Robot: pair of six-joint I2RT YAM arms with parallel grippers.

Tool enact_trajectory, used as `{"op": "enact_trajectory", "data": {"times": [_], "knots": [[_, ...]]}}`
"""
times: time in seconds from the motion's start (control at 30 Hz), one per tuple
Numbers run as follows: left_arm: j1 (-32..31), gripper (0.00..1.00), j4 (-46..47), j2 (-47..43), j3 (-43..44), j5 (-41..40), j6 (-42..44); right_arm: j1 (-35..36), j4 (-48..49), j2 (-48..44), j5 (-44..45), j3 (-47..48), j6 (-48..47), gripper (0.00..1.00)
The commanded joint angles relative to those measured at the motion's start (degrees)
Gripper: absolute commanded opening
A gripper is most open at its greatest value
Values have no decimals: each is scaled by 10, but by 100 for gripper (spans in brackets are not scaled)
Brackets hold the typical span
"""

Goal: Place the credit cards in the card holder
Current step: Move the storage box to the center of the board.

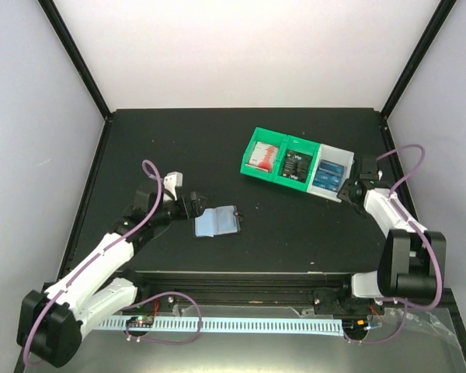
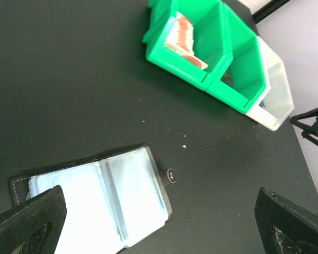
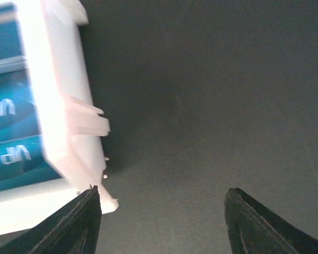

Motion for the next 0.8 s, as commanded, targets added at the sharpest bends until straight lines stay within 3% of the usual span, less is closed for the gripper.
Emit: {"op": "enact_trajectory", "data": {"times": [0.0, 0.13, 0.33, 0.57, 0.77], "knots": [[16, 99, 57, 55, 23, 38, -20, -2, 34, 52, 18, -6, 47, 65], [25, 99, 32, 128, 84, 31, 10, -2, 32, 93, 18, 5, 57, 64], [38, 99, -26, 213, 178, 18, 46, -1, 75, 100, -76, -1, 14, 62], [46, 99, -12, 283, 223, 18, 38, 17, 119, 88, -130, 3, -46, 62], [48, 99, -8, 312, 256, 2, 1, 40, 93, 118, -212, 55, -93, 63]]}}
